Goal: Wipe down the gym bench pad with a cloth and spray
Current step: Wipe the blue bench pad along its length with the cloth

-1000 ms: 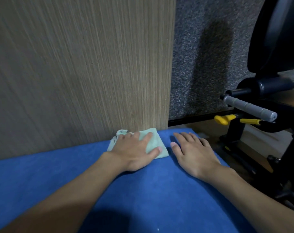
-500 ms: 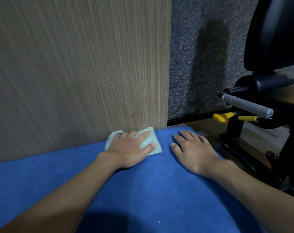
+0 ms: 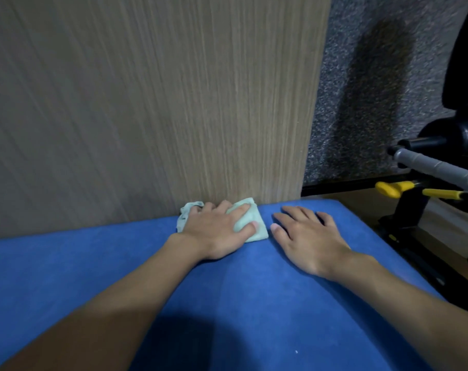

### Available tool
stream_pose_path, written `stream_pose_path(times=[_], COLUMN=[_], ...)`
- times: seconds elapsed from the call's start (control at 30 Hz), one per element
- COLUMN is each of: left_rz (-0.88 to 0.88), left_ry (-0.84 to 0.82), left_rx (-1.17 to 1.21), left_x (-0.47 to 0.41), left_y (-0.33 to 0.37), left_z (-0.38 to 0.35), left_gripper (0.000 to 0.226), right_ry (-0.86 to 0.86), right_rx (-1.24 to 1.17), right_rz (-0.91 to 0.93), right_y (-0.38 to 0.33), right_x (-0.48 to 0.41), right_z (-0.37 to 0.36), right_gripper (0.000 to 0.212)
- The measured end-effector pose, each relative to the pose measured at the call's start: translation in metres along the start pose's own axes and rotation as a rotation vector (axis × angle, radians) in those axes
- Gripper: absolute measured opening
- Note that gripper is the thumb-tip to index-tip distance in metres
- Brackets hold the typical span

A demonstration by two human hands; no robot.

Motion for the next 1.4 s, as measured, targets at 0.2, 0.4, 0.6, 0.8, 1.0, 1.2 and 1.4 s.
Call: stream_pose_path(times=[0.2,0.4,0.6,0.8,1.0,1.2,1.4], left_rz=[0.014,0.06,0.067,0.038,0.087,0.029,0.104], left_ry=[0.02,0.014,0.018,-0.024,-0.044,-0.019,-0.032], left_rx=[-0.004,-0.022,-0.042,-0.03,-0.046,-0.028,-0.033], left_x=[0.023,0.051,0.038,0.056,0.076,0.073,0.111], left_y=[-0.058,-0.118,-0.103,-0.142,-0.186,-0.173,-0.262], left_z=[0.002,0.003,0.003,0.001,0.001,-0.001,0.0], left_gripper=[0.076,0.084,0.063,0.073,0.064,0.064,0.087], right_ry=[-0.02,-0.08,-0.103,-0.129,-0.101,-0.134,-0.032], right_rx=[0.158,-0.079,-0.026,0.007,0.094,0.026,0.143], right_rz=[-0.038,0.116,0.074,0.034,-0.014,0.079,0.056], right_y=[-0.014,-0.105,-0.1,-0.099,-0.119,-0.188,-0.218], right_x=[-0.006,-0.021,-0.016,-0.016,-0.024,-0.025,-0.039], right_z=[0.002,-0.022,-0.03,-0.033,-0.028,-0.046,-0.033], right_gripper=[0.047,0.05,0.053,0.055,0.05,0.051,0.043])
Point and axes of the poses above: each hand's wrist, its own x-axis away from the middle knuckle, its own z-axis out of the back of the hand, y = z × x, the point moved 9 cm from there along -x, towards the middle knuckle, and after that the axes turned 1 degree about z, right-handed, at the moved point
